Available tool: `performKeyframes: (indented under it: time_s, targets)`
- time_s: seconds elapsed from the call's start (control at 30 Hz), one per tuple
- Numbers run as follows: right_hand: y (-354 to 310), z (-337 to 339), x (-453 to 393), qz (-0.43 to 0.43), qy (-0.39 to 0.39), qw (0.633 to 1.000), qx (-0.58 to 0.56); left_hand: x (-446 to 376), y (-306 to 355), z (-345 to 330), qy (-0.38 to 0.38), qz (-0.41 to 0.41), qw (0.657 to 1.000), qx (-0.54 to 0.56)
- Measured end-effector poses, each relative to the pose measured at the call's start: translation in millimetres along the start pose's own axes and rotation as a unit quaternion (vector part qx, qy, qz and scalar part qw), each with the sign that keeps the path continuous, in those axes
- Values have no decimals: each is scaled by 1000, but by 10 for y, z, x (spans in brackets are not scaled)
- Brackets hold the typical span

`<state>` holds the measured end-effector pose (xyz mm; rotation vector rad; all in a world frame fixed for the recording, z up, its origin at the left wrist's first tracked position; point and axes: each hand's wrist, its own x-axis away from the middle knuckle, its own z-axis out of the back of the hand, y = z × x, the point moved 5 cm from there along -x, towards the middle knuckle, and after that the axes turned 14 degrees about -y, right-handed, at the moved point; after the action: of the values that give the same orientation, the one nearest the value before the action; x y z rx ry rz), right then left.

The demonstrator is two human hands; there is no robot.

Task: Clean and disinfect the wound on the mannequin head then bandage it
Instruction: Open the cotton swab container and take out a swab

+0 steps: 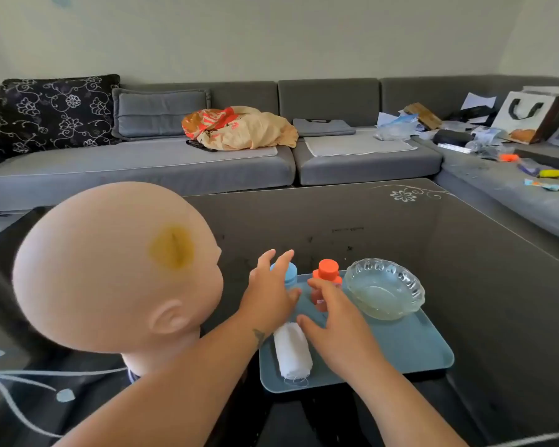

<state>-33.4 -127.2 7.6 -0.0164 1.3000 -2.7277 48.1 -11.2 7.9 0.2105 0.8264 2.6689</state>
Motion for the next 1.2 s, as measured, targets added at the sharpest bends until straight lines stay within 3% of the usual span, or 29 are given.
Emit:
performKeyframes:
  time_s: [0.4,0.63,0.87,1.2]
  targets:
    - [-48,81,31,2,-4,1000,-18,204,167,105,37,-64,994,77]
    - [-168,32,144,39,26,997,60,589,252,206,22,-88,982,167]
    - [-317,-5,295,98,29,993,57,973,274,270,15,-99,977,186]
    - [-455,-132,599,132,39,968,212,1414,42,236,20,-80,980,180]
